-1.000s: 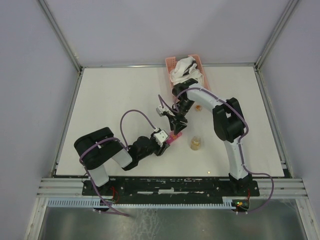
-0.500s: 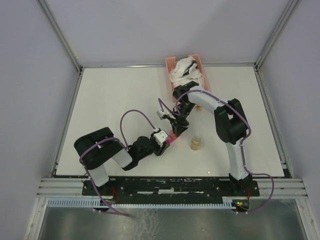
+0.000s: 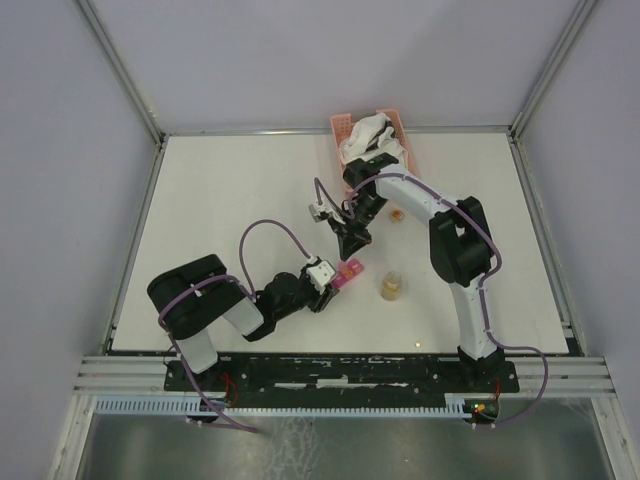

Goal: Sort the pills into containers

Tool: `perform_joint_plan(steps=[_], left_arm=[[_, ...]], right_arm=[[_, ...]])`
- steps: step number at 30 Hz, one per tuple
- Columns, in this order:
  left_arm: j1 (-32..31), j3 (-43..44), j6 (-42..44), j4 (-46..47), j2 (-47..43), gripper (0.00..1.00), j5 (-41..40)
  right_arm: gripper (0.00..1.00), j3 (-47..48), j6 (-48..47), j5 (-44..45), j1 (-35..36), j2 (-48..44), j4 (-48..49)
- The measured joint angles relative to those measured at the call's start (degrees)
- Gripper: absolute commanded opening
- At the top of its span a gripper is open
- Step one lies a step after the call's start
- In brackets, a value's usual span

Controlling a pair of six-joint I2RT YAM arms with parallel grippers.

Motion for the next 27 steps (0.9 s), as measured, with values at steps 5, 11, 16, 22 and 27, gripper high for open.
perform_joint_plan(steps=[5, 11, 16, 22, 27], left_arm=[[0.02, -0.04, 0.02, 0.07, 0.00, 0.33, 0.22], [0.02, -0.04, 0.02, 0.09, 0.00, 0.33, 0.24], [0.02, -0.04, 0.00, 0.09, 0.00, 0.33, 0.24], [0.02, -0.04, 0.00, 0.09, 0.00, 0.33, 0.24], [0.02, -0.04, 0.00, 0.09, 0.00, 0.33, 0.24]], right_arm=[[0.01, -0.46, 7.52, 2.40, 0.00, 0.59, 6.69], [0.01, -0.70, 9.79, 4.24, 0.09, 1.60, 9.11], [0.01, -1.66, 7.72, 5.18, 0.35, 1.60, 8.00], [0.01, -5.33, 4.37, 6.01, 1.18, 1.57, 6.54], [0.01, -8.41, 4.35, 7.78, 1.99, 1.14, 7.41]])
